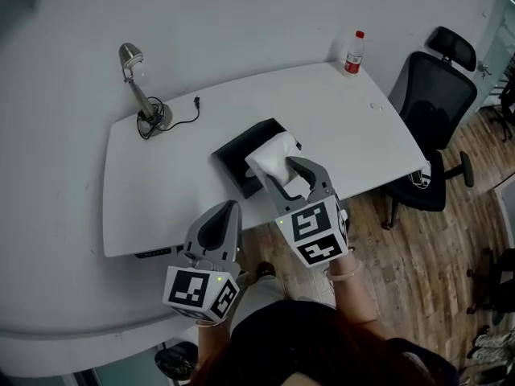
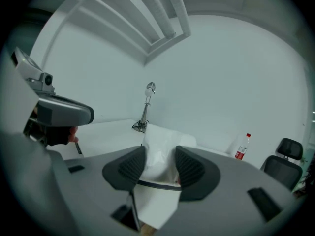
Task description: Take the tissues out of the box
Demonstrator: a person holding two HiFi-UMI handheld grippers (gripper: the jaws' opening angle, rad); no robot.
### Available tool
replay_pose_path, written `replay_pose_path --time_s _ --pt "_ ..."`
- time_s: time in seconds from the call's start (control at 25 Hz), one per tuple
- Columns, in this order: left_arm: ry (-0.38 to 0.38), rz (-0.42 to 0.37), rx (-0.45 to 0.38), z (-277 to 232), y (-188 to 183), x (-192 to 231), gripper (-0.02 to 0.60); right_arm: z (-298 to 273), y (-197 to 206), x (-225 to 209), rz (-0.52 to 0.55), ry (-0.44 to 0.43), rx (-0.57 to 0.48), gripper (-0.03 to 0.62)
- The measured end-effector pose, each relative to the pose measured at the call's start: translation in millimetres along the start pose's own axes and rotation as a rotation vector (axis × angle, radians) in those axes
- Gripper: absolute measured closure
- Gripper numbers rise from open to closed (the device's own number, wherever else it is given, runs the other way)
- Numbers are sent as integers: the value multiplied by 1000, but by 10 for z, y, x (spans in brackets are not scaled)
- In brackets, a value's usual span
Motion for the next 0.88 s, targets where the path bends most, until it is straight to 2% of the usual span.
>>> replay_pose_path --time_s 0.88 --pt "18 -66 -20 570 -49 -879 560 1120 43 234 -26 -27 -131 393"
Point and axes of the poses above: the fingertips, and each gripper's own axes: z backward along the fingers, x to its left, y out of its underside, the point moved 7 cm from there along z, backward along the fingers, and after that the axes turned 5 degrees about -x, right-handed, at the moved point
